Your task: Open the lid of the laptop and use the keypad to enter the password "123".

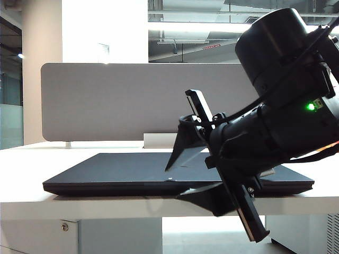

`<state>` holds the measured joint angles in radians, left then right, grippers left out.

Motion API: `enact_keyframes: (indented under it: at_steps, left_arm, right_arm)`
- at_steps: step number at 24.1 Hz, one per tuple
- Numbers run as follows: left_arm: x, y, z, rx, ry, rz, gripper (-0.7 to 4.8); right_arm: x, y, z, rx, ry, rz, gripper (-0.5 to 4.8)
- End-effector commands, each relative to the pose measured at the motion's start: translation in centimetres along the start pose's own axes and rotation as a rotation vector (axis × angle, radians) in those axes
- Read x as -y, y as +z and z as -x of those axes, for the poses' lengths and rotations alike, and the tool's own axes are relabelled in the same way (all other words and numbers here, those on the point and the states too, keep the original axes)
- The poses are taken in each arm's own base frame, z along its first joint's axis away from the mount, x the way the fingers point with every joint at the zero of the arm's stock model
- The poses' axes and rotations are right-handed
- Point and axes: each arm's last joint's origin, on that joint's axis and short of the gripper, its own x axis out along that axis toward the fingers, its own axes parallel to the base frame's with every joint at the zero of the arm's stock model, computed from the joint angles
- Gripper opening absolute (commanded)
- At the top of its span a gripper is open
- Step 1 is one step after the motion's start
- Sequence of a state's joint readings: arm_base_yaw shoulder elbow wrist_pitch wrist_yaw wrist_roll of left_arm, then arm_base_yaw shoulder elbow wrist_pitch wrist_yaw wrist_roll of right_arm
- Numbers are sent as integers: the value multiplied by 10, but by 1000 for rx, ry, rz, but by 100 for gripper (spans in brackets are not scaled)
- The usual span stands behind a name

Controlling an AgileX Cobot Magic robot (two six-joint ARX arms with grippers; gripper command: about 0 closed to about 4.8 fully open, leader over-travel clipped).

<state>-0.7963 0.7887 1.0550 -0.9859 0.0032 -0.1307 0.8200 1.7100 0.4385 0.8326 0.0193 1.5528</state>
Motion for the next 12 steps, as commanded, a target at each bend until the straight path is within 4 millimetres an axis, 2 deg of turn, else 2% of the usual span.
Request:
enact_keyframes:
  at_steps: [1,6,7,9,12]
  left_arm:
    - [0,1,0,9,2,-1,-6]
    - [0,1,0,9,2,-1,-6]
    - [0,1,0,8,2,-1,-6]
    - [0,0,0,6,3,-1,-6]
    - [0,0,0,4,3,-2,-6]
  right_arm:
    - [-5,0,0,10,49,0,112]
    - [-6,1,0,30,51,-1,96]
    - [-6,1,0,32,55,0,65]
    - [-8,1,0,42,77,9,50]
    - [-11,2,0,57,103,28,-2]
